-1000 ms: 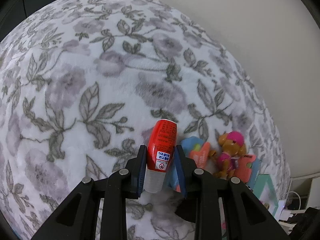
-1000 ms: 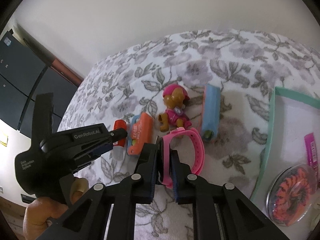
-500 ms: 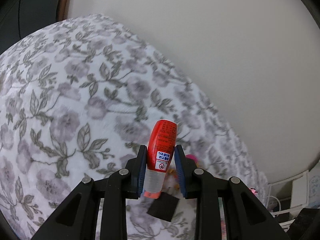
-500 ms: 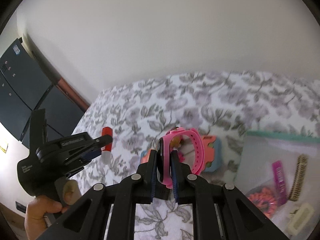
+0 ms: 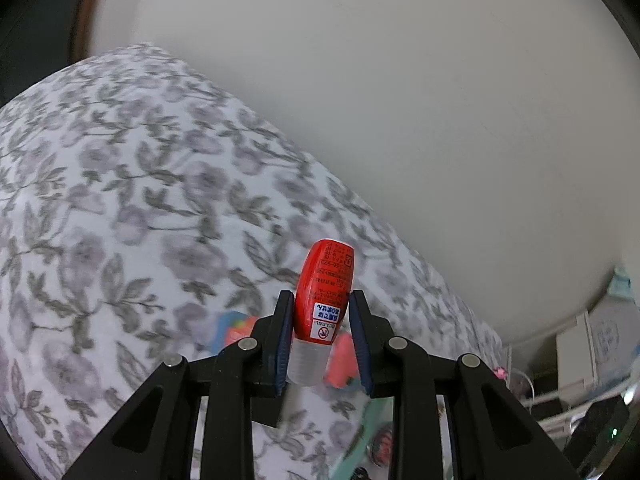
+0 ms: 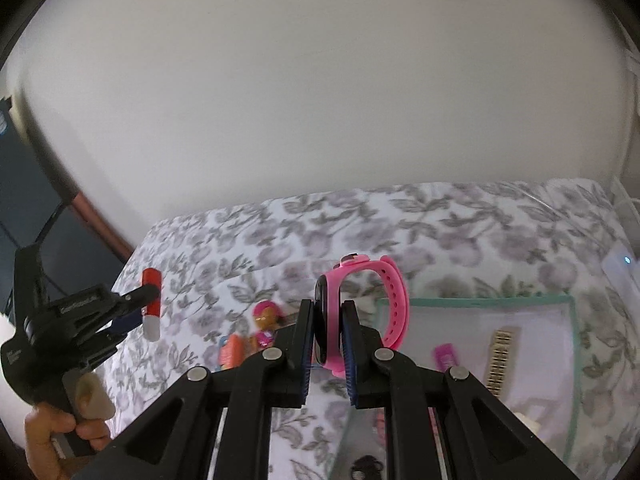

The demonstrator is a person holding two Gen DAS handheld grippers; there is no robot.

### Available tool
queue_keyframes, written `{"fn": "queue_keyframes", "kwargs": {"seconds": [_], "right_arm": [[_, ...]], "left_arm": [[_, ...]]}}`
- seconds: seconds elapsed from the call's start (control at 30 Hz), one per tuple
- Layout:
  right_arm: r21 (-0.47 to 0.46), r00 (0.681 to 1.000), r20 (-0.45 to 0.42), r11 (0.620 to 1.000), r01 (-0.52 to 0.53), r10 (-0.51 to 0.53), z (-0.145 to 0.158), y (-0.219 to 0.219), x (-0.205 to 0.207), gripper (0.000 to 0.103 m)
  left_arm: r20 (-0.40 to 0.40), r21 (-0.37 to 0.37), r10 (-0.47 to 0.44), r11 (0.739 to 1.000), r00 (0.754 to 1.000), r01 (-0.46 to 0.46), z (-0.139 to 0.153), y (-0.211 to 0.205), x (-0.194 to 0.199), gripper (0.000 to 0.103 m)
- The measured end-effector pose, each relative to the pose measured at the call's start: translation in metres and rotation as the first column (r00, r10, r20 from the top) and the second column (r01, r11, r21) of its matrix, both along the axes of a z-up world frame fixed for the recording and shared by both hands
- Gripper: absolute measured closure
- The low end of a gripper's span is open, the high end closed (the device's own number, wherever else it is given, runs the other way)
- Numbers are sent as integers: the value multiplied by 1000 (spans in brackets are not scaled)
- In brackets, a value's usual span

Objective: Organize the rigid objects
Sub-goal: 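Carry the red bottle and pink watch into the tray and open both tools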

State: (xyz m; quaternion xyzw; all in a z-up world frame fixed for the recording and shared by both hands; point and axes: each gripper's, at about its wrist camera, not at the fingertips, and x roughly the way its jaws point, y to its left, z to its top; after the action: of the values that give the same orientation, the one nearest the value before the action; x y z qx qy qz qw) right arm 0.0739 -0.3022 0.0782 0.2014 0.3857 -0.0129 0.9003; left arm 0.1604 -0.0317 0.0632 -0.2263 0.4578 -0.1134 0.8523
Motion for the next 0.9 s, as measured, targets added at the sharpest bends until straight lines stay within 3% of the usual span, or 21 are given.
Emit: {"fn": "queue_keyframes", "kwargs": {"seconds": [0.37, 0.67, 0.9], "right_arm": [[-24, 990, -23, 990, 141, -141, -3, -54, -19, 89], [-75, 962, -49, 961, 266, -270, -5, -88, -40, 89], [-106, 951, -92, 953, 286, -295, -16, -98, -41, 89]], "left_arm": [[-13, 31, -210, 977, 978, 211, -10, -82, -11, 74], [15, 91, -363, 928, 932, 360, -26, -145, -27, 74], [-30, 133, -446, 885, 894, 446, -58, -180, -33, 74]]}}
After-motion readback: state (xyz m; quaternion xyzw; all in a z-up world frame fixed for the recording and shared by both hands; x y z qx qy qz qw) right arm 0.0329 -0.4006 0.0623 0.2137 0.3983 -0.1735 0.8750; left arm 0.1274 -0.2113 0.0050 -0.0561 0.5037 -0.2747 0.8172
